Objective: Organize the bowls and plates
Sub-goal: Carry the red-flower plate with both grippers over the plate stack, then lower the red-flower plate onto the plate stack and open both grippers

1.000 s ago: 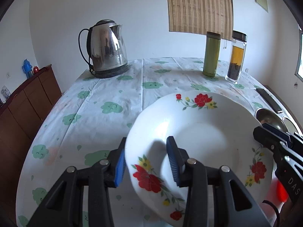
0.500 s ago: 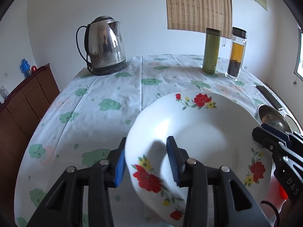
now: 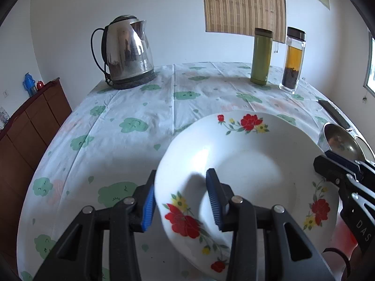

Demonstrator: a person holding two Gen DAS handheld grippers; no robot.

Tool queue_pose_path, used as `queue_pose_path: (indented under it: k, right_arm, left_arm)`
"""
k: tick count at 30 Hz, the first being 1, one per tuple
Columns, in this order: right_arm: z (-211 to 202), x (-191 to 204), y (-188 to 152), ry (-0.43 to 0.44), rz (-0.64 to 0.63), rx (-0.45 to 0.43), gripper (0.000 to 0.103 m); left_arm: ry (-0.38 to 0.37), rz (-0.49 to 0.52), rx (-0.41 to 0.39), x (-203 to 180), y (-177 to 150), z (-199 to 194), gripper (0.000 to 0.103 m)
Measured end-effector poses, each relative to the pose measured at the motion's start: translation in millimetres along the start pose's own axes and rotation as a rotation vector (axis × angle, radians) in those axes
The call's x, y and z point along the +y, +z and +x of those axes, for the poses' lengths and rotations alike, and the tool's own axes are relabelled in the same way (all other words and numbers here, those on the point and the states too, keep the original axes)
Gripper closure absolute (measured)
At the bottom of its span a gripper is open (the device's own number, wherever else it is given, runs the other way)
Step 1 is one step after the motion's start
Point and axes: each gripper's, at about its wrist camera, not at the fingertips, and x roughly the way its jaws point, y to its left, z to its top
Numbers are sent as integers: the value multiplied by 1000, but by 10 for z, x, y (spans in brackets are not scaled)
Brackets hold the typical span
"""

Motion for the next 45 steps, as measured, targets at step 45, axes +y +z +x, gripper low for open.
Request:
queue_pose_path:
  k: [45]
  right_arm:
    - [170, 81, -79, -43, -74, 72, 84]
  left_arm:
    - [-2, 20, 47, 34, -95, 120, 64]
